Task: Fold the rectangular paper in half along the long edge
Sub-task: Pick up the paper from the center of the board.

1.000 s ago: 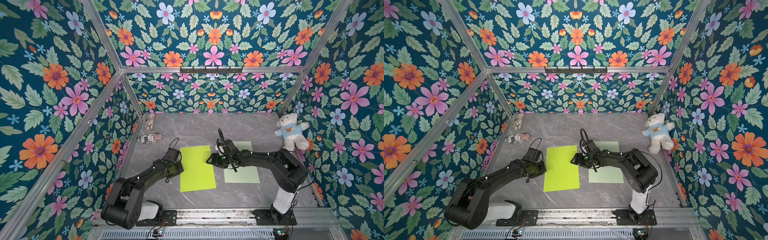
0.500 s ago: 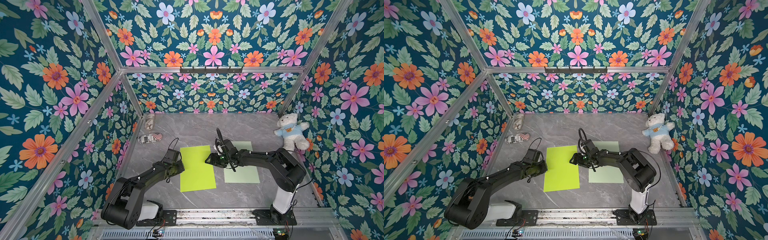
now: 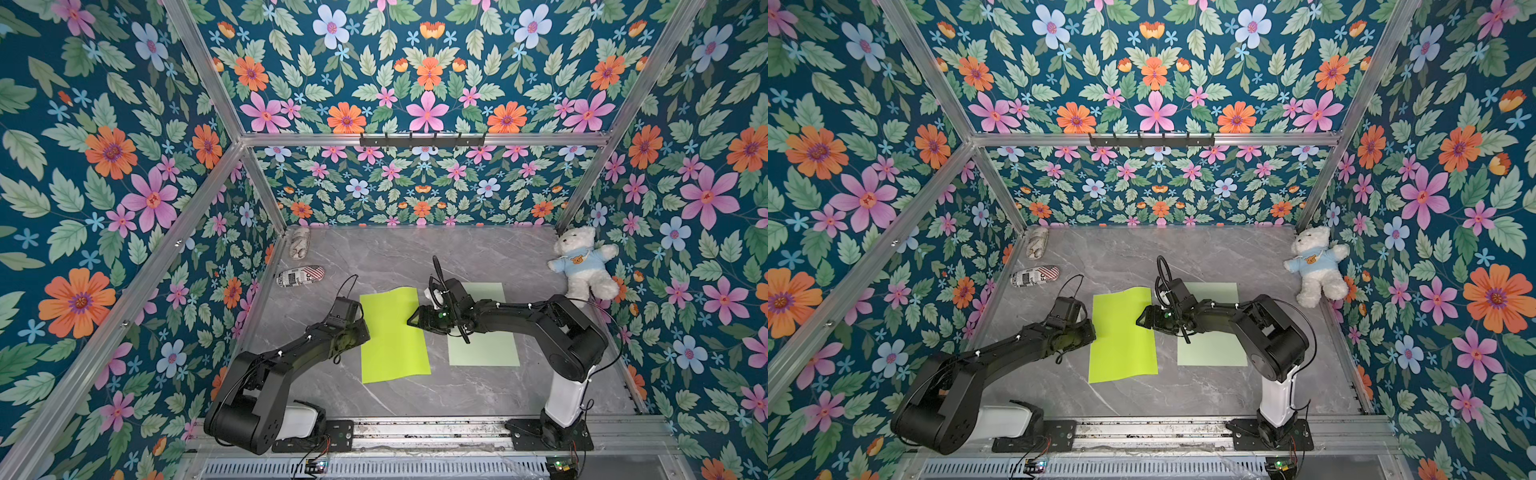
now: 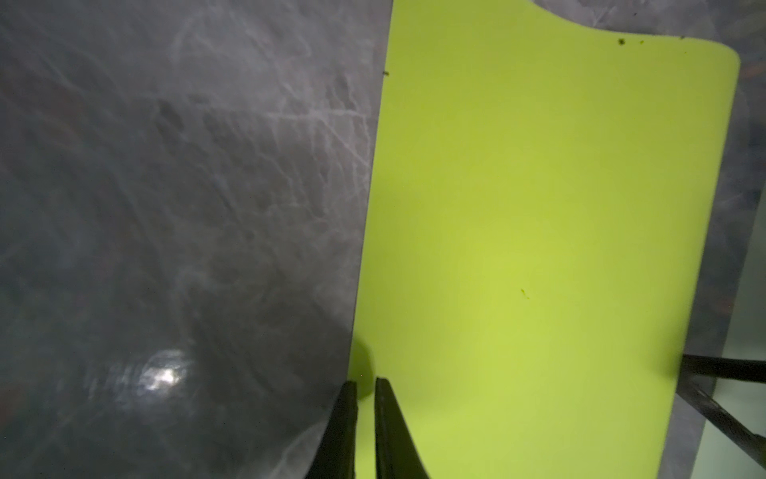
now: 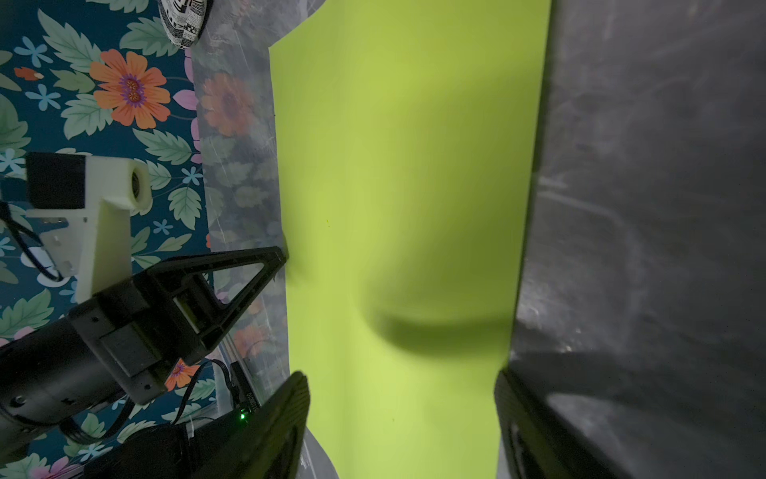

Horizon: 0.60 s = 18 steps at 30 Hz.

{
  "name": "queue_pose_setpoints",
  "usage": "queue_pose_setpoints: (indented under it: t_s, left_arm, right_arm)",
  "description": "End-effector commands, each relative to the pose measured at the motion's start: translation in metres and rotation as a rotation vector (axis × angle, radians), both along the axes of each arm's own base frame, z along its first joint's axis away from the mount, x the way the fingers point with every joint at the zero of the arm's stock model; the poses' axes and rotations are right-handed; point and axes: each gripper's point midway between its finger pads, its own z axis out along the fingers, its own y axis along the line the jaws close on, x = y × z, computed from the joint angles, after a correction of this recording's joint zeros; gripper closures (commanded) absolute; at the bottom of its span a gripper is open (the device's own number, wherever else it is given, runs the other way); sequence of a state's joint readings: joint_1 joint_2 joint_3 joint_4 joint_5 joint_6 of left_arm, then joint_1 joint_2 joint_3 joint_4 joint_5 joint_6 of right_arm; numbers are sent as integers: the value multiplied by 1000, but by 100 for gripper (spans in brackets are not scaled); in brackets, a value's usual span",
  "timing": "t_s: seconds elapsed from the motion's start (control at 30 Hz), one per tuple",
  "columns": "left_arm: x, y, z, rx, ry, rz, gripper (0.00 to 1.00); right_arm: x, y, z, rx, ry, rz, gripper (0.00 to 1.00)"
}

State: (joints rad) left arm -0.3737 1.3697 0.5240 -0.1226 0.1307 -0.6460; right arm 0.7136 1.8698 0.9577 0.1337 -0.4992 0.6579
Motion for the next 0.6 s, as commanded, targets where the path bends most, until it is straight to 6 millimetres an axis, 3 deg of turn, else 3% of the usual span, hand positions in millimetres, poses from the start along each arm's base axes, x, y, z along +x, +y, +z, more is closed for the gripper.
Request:
queue_pose_setpoints:
  t_s: [0.0, 0.57]
  left_arm:
    - [-23, 9, -18, 44, 104, -9, 86]
    - [-25, 1, -27, 7, 129, -14, 86]
  right_arm:
    - [-17, -18, -28, -107, 94, -11, 25]
    - [-11, 1, -13, 20, 65, 9, 16]
